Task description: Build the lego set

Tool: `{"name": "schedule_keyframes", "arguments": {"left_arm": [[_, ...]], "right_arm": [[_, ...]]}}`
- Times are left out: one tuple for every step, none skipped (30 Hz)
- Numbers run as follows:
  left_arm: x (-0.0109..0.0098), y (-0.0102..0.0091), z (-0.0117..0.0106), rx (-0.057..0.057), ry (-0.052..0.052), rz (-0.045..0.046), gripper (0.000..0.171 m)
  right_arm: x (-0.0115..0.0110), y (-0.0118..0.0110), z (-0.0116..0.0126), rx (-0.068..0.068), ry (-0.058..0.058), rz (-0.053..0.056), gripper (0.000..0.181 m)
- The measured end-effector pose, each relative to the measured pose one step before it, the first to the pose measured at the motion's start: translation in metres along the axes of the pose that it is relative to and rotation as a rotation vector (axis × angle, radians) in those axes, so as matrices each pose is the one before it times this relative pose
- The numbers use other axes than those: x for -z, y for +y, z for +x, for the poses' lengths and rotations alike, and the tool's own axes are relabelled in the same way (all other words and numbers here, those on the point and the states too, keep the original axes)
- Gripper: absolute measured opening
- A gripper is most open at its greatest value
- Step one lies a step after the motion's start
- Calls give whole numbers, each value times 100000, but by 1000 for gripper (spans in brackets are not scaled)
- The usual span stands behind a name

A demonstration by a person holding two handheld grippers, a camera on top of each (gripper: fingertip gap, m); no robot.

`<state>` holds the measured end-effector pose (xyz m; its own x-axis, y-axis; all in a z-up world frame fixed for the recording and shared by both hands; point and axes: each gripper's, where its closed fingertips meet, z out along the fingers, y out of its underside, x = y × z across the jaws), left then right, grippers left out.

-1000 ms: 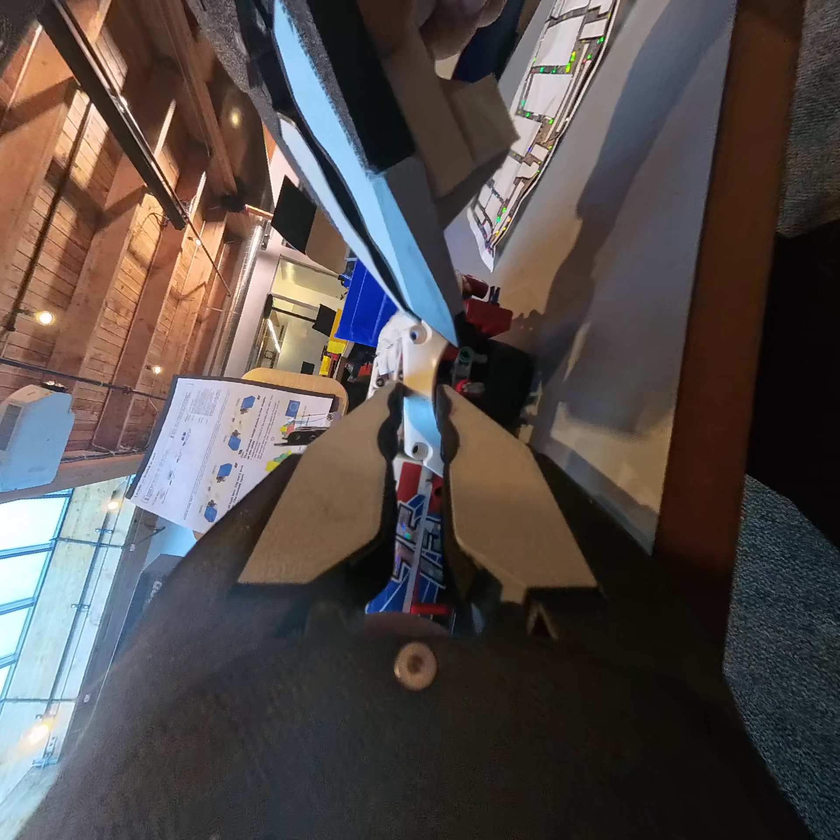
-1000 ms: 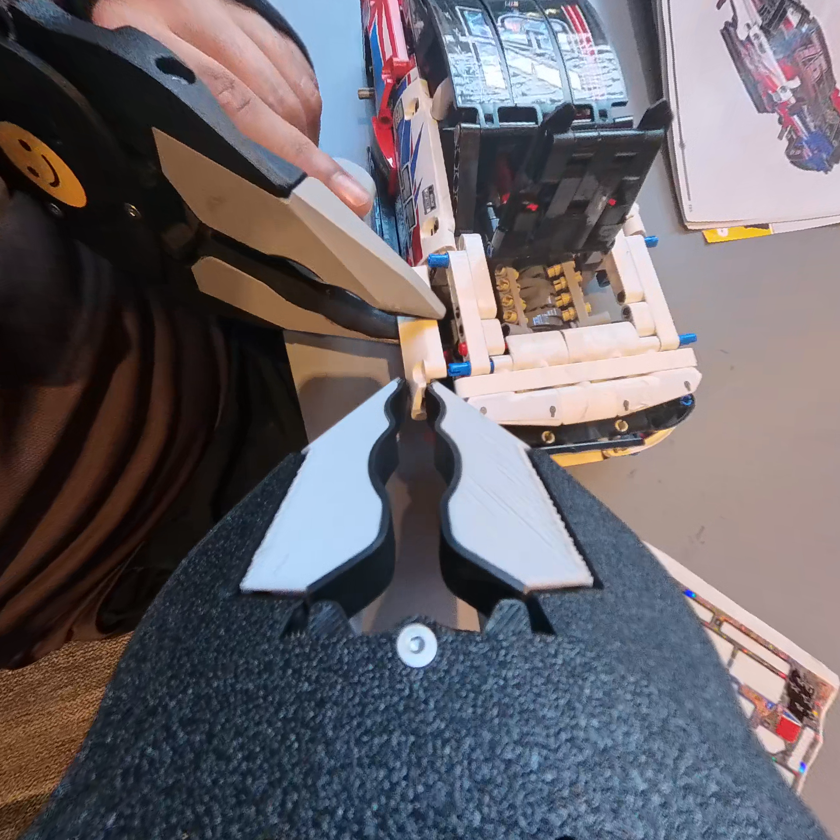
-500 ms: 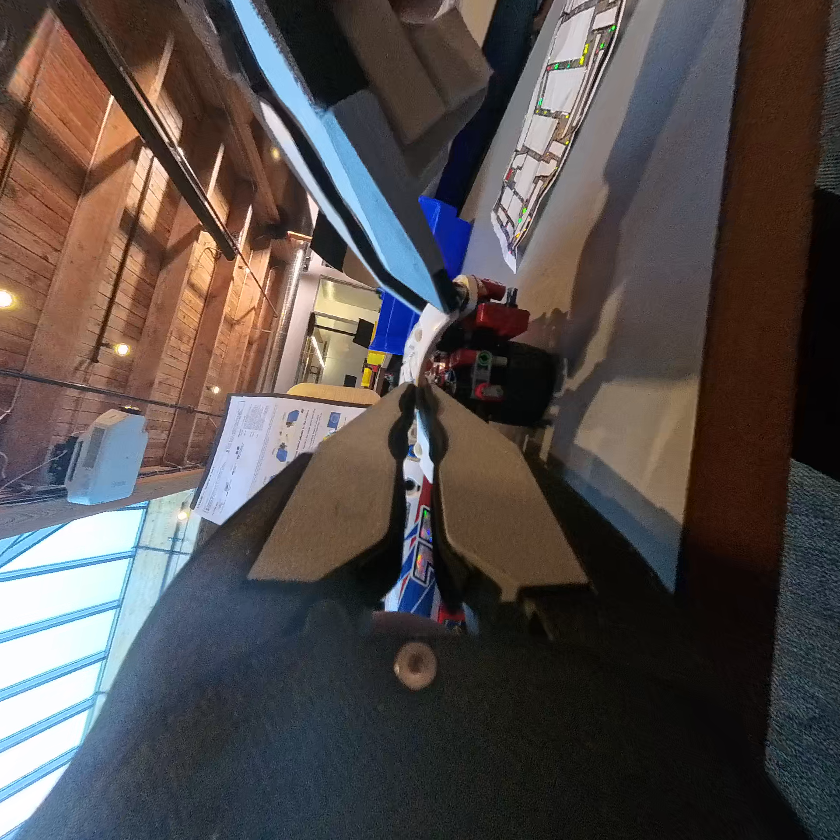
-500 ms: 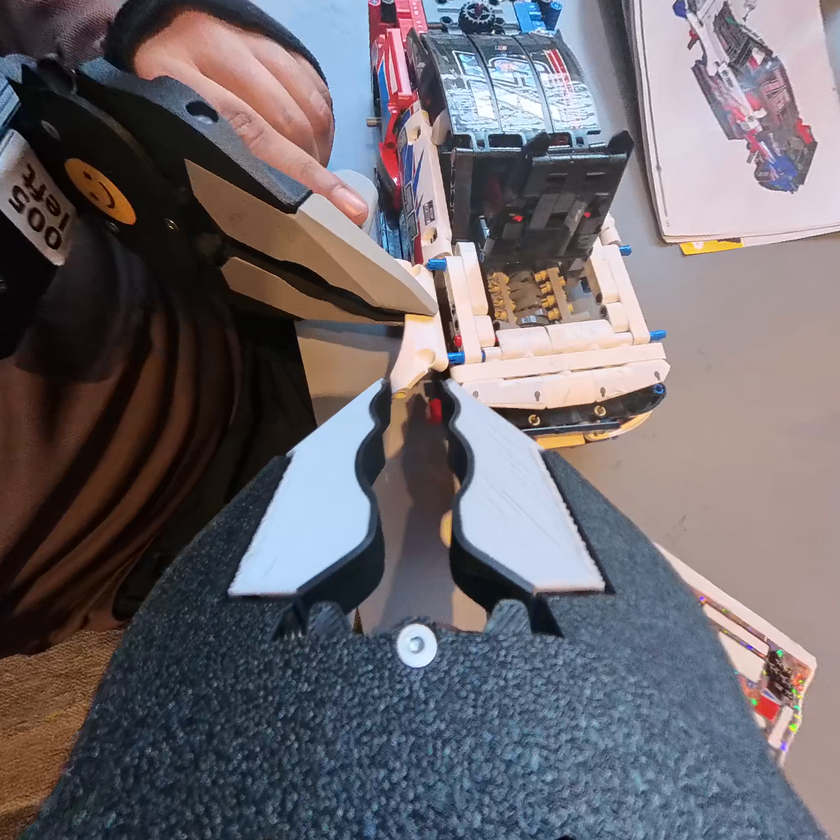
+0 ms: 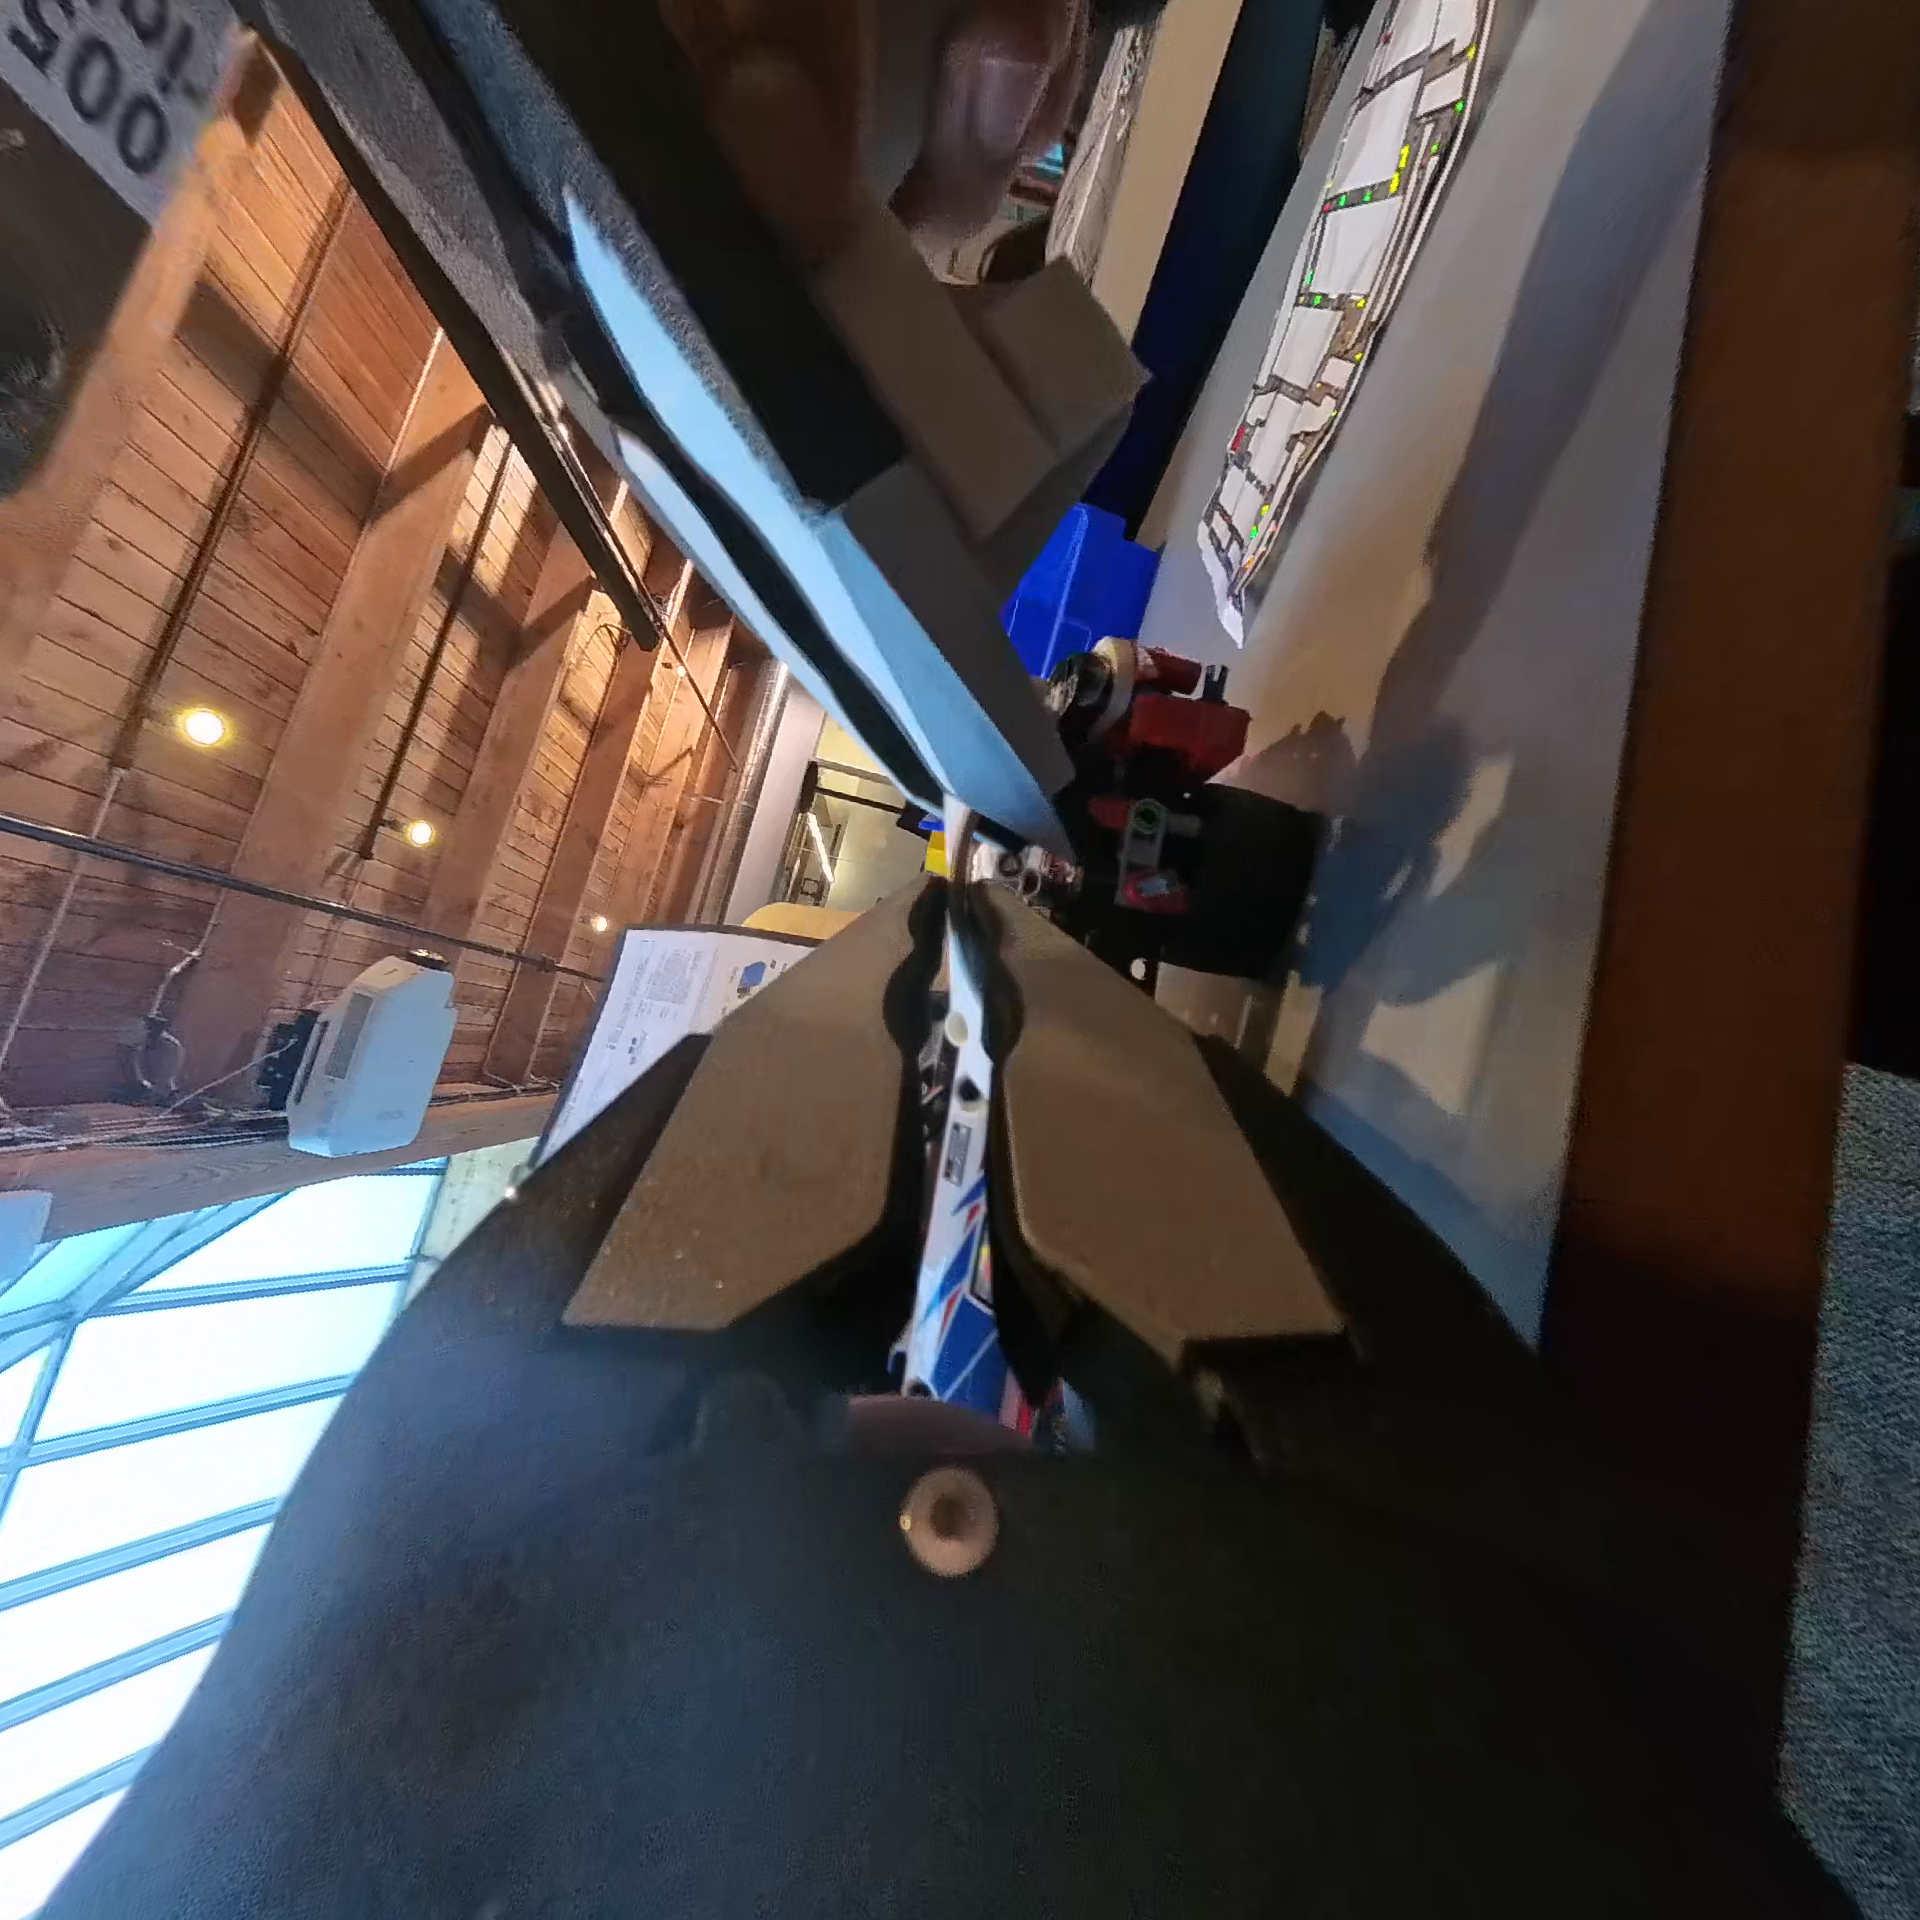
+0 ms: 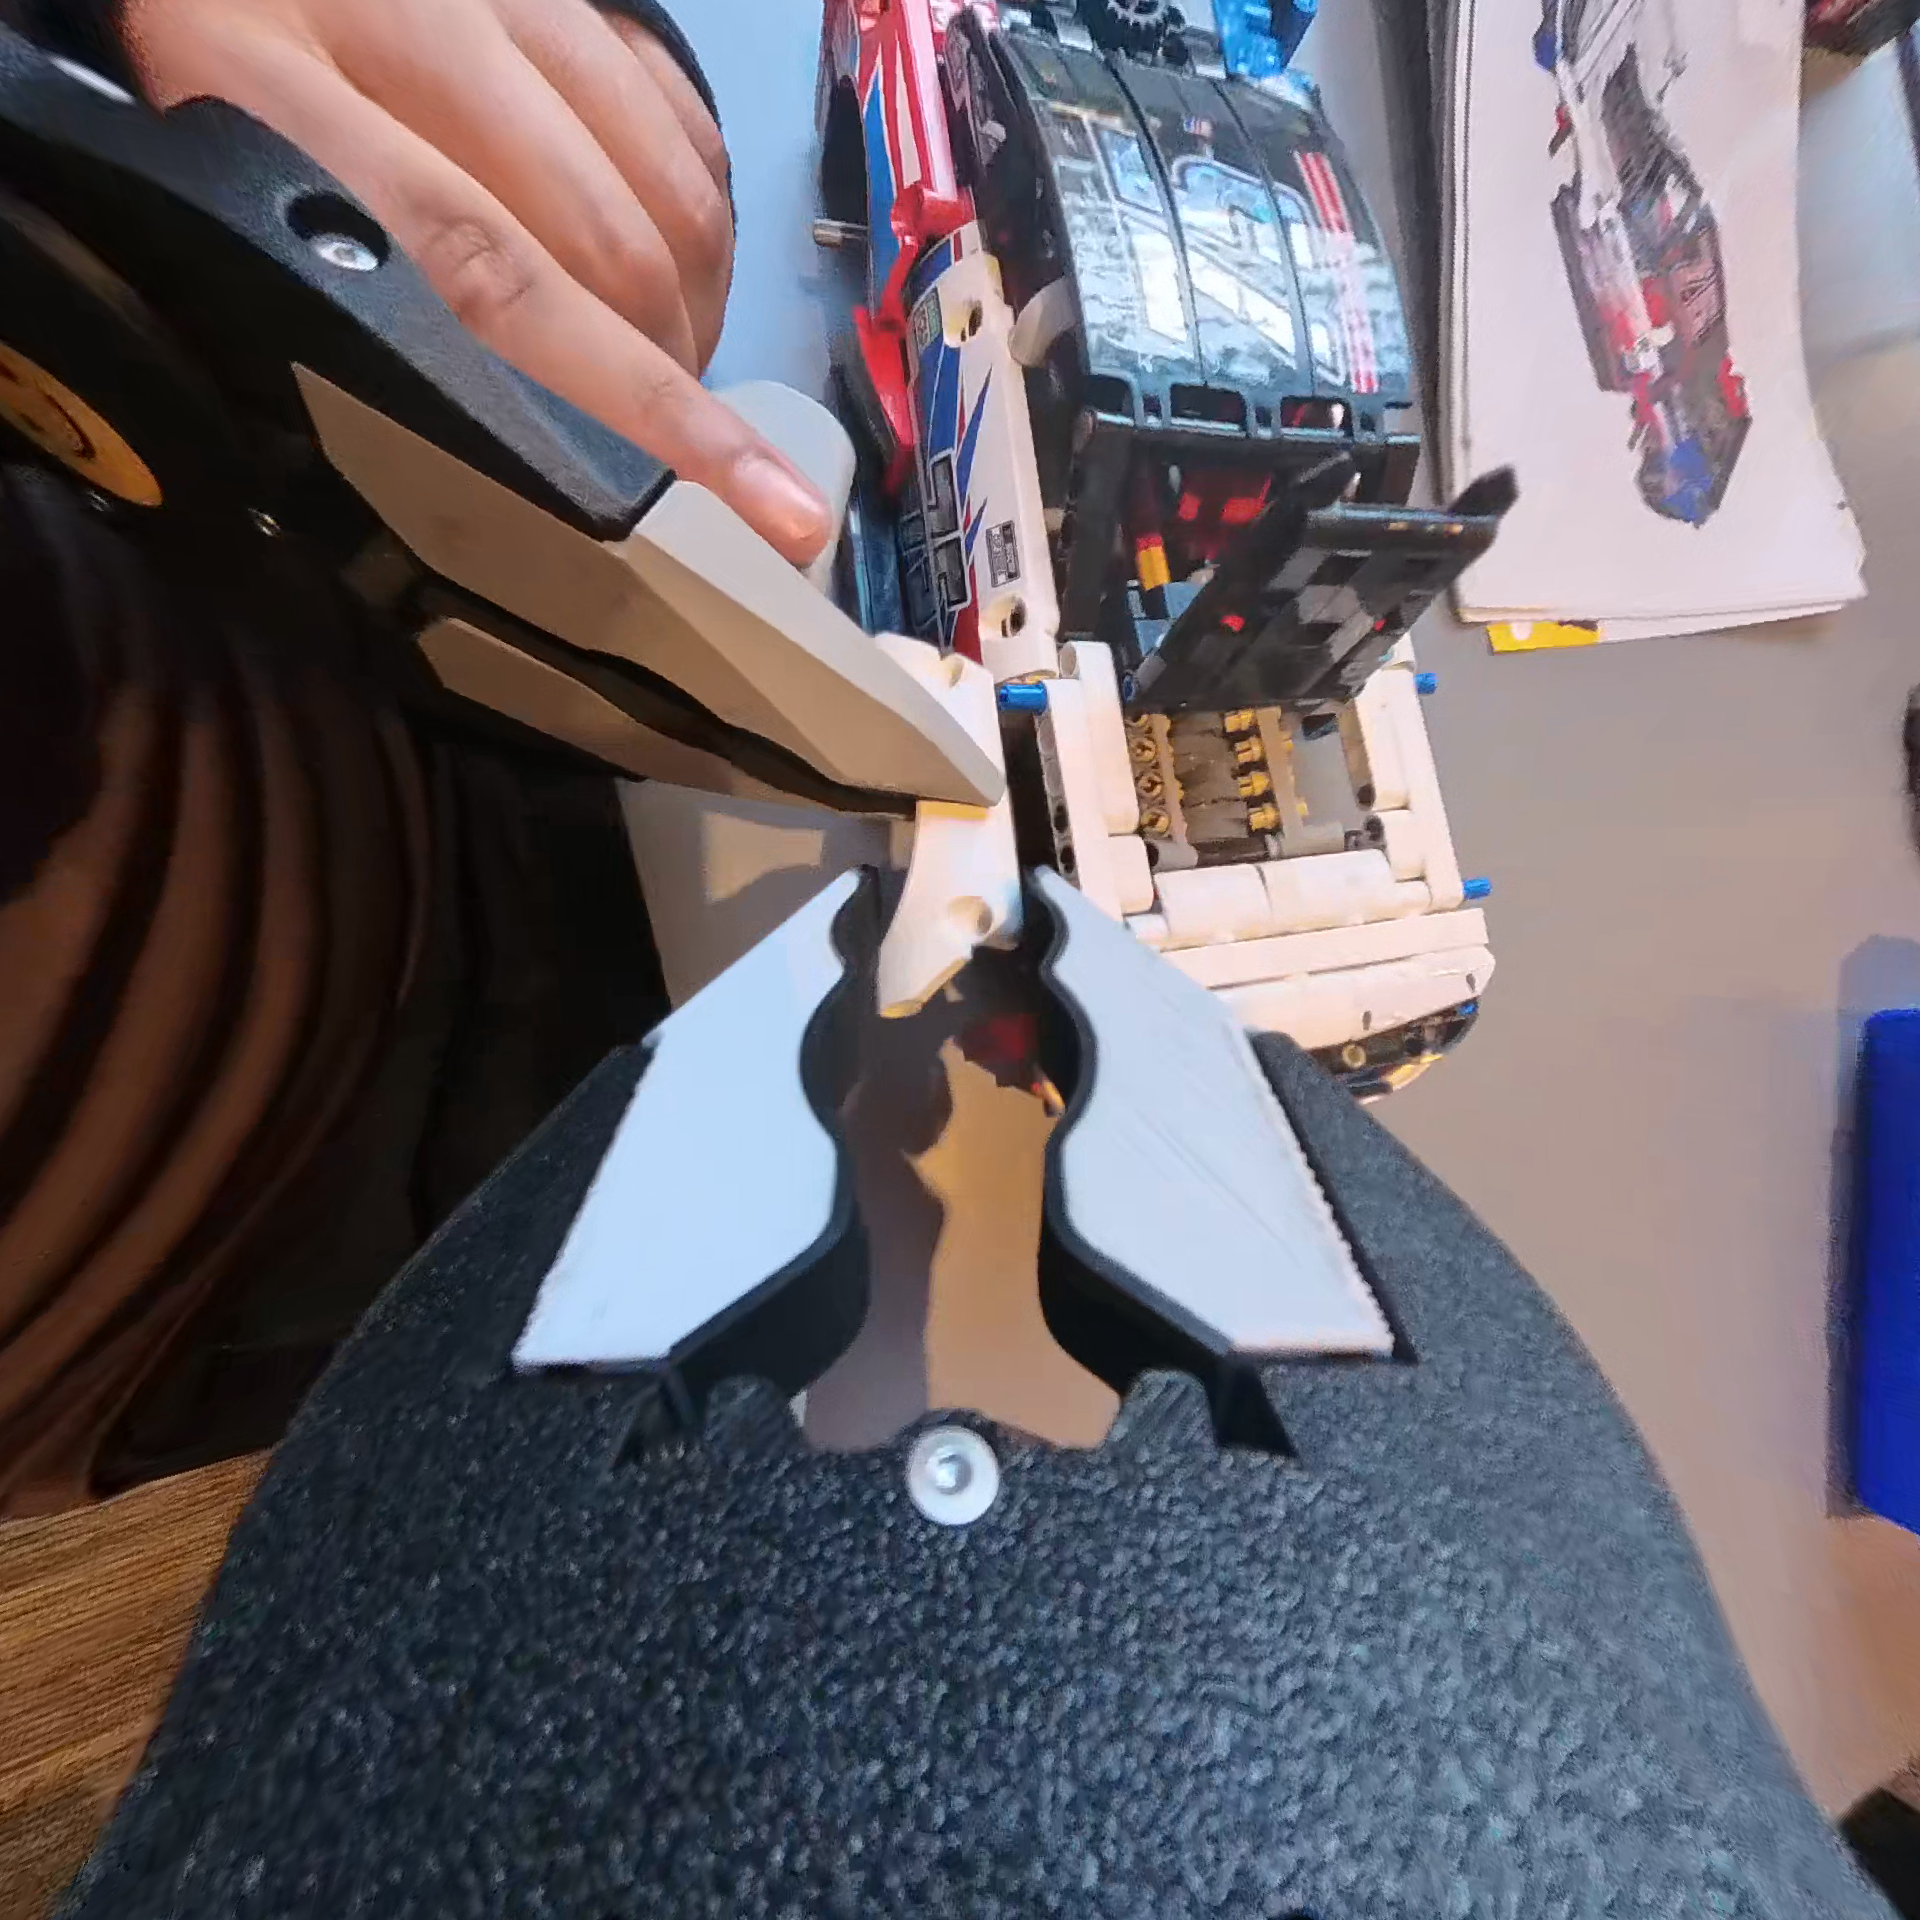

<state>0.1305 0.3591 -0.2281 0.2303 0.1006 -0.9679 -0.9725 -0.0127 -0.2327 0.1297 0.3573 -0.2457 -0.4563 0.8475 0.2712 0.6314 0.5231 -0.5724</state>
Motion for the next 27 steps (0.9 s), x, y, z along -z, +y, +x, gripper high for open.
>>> {"name": "schedule_keyframes", "arguments": {"left_arm": [[48,46,67,2673,989,98,1],[76,25,22,4888,1626,261,3],[101,34,-167,7039,1667,261,12],[110,227,-378,7947,1072,-1403,20],[171,182,-453,6962,644,-1941,27],[279,-26,-497,5576,-362,-1015,32],[356,-118,-412,4688,-324,-210,35],[388,-13,-415,5157,-206,-625,38],[414,94,-372,5610,715,-833,40],[340,219,-336,5811,1367,-1069,37],[201,381,-282,5075,2108,-1914,37],[101,378,-436,3928,1313,-2000,37],[22,144,-70,2281,3655,-491,32],[-94,157,220,1808,5093,-904,28],[-189,301,10,1649,3058,-2188,28],[-223,341,213,176,3285,-2134,28],[-204,369,91,-590,1232,-2294,28],[-163,241,85,-386,-163,-1410,30],[-147,135,419,1,1137,-1049,32],[-143,120,411,620,344,-1088,32],[-159,107,287,-2,-779,-834,32],[-201,118,190,-1065,-1539,-726,31],[-164,19,-27,-2534,-2656,-937,29],[-116,-252,-26,-1660,-2371,727,28],[-24,-303,69,-782,-1199,1122,23],[-35,-240,139,-1184,-596,886,20],[-88,6,100,-1708,-861,-462,19]], "right_arm": [[18,-94,94,2179,2117,575,27],[-26,17,176,2616,2938,121,26],[-51,120,199,3191,3158,-309,26],[-25,60,103,3305,2934,58,26],[-14,-10,103,3042,3209,352,26],[-3,-26,165,3169,4162,441,26],[37,-39,252,3640,5160,624,26],[96,-35,260,3582,5224,612,26],[145,-47,140,2859,3963,691,26],[143,-69,7,1945,2516,910,26],[90,-46,10,1301,1989,809,26],[30,32,130,1077,2429,507,26],[-12,59,191,1212,2564,165,26],[-65,83,119,1368,1903,-14,26],[-105,78,-63,1022,460,-249,26],[-104,-13,-122,389,-110,80,26],[-60,-114,-49,52,330,985,26],[-60,-47,-44,-92,173,936,26],[-56,86,12,-366,177,545,26],[-9,101,88,-685,513,722,25],[57,32,17,-1026,-252,1233,25],[84,-54,-82,-1548,-1117,1584,25],[81,-87,-31,-1888,-926,1686,25],[82,-103,-52,-1688,-1020,1595,25],[74,-86,-48,-1153,-987,1247,25],[66,-87,69,-628,-168,1041,25],[100,-117,61,-317,-174,1061,25]]}}
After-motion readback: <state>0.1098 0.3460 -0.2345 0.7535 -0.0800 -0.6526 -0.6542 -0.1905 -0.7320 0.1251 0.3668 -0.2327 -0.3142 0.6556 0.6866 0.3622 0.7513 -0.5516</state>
